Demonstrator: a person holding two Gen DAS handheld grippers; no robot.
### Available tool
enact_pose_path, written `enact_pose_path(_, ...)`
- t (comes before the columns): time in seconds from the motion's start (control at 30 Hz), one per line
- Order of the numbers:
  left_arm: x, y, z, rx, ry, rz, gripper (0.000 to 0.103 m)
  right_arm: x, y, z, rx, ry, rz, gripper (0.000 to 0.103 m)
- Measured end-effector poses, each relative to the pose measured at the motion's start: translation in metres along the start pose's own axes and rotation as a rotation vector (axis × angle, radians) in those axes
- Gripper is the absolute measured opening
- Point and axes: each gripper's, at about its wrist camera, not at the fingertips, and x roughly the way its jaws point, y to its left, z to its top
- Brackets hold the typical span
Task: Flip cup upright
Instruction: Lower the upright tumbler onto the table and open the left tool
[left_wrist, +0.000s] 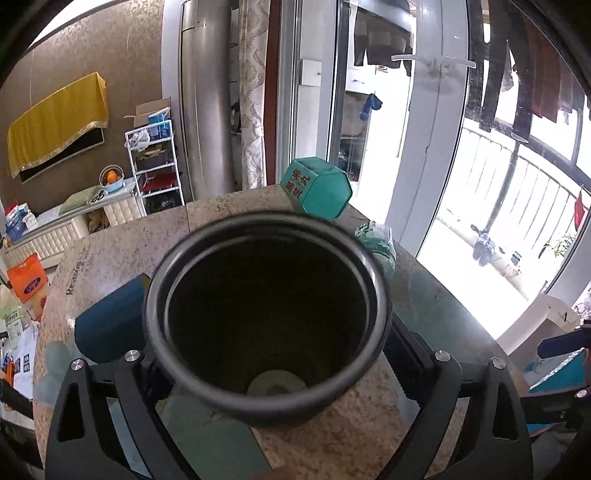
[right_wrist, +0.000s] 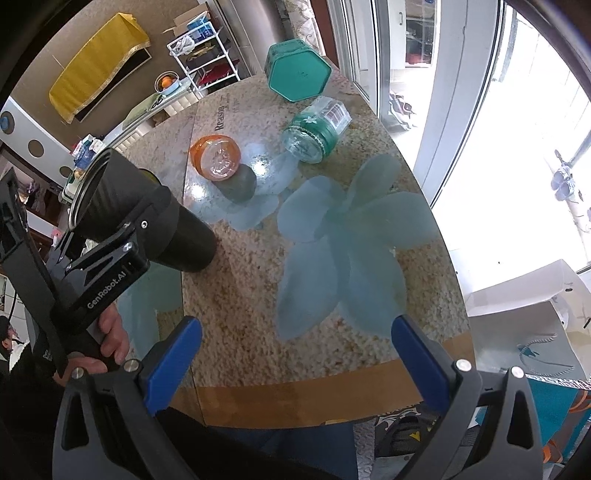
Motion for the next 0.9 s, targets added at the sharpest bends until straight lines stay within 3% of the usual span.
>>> enact_pose_path(0.17, -0.003, 0.000, -0.001, 0.007, 0.026, -0.020, 0.103, -0.003, -0.002, -0.001, 0.018, -0.011, -0.003, 0.103)
enact_pose_path(0.43, -0.034, 0.007, 0.011, 0.064, 0.032, -0.104, 0.103, -0.009, 0.015, 0.001, 0.013, -0.043, 0.015, 0.103)
enact_pose_path(0.6, -0.055, 0.025, 0.022, 0.061, 0.055, -0.136, 0.103, -0.035, 0.035, 0.011, -0.022, -0.127, -0.037, 0.103)
enact_pose_path(0.9, -0.079, 0.065, 0.052, 0.017, 0.189, -0.141, 0.103, -0.075, 0.096, 0.037, -0.122, -0.235, -0.083, 0.103)
